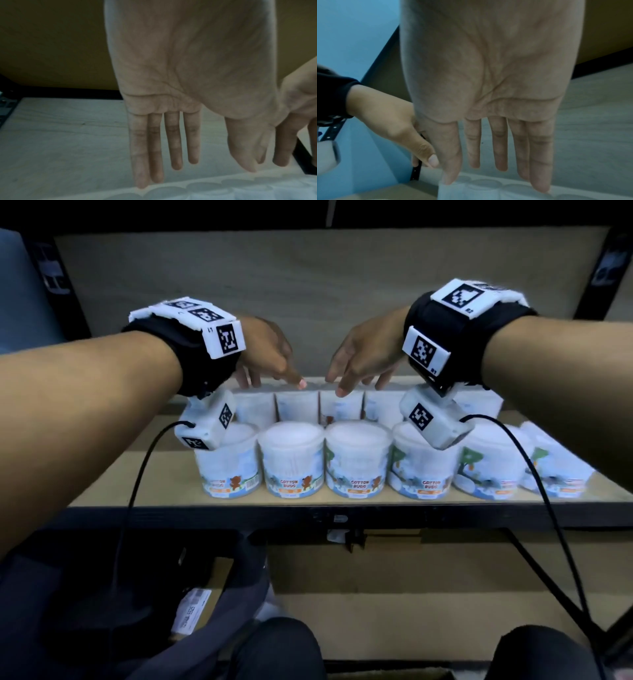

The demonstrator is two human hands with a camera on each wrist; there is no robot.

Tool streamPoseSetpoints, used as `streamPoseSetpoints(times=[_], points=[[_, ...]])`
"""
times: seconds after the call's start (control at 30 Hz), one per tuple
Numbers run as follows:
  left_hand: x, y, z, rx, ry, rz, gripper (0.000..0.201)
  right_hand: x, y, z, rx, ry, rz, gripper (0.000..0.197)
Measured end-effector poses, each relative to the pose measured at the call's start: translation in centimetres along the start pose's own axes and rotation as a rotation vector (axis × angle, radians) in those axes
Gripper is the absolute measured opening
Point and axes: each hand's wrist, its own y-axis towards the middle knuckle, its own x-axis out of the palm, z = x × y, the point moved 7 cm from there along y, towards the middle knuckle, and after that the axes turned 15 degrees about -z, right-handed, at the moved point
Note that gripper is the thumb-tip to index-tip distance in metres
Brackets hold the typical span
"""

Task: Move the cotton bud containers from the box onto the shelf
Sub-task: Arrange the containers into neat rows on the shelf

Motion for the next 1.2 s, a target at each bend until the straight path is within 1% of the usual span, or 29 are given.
streamPoseSetpoints(times=[0.17,0.3,0.4,0.57,0.67,0.8,0.87,0.93,1.0,1.07,1.1,1.2], points=[[-0.4,2.9,6.0,0.148,0.059,0.098,0.035,-1.7,-1.3,6.1,0.093,-0.008,0.036,0.044],[0.0,5.3,10.6,0.24,0.085,0.082,0.036,-2.6,-2.0,11.0,0.17,0.022,0.055,0.044],[-0.1,7.0,14.0,0.3,0.117,0.095,0.036,-3.1,-2.4,14.4,0.225,0.053,0.055,0.045],[0.6,9.7,18.4,0.353,0.197,0.095,0.042,-3.5,-2.1,19.1,0.284,0.05,0.016,0.048],[0.8,11.6,20.5,0.375,0.269,0.108,0.046,-3.9,-1.6,21.3,0.292,0.03,0.016,0.047],[1.4,13.8,22.5,0.394,0.317,0.079,0.049,-4.9,-0.8,23.9,0.33,-0.065,0.031,0.048],[1.7,14.8,23.4,0.396,0.348,0.07,0.053,-5.3,-0.1,24.8,0.365,-0.141,0.03,0.051],[1.9,15.9,24.1,0.388,0.376,0.062,0.058,-5.8,2.0,27.0,0.427,-0.17,0.021,0.051],[2.0,16.7,24.6,0.376,0.398,0.049,0.063,-7.2,4.3,29.5,0.515,-0.205,0.081,0.042],[2.2,17.3,25.0,0.368,0.423,0.031,0.067,-8.3,9.0,34.1,0.537,-0.172,0.04,0.045],[2.3,17.5,25.1,0.363,0.43,0.02,0.068,-8.4,10.5,35.6,0.565,-0.138,0.038,0.045],[2.5,18.3,25.5,0.355,0.44,-0.014,0.069,-8.3,11.7,36.2,0.623,-0.078,0.054,0.049]])
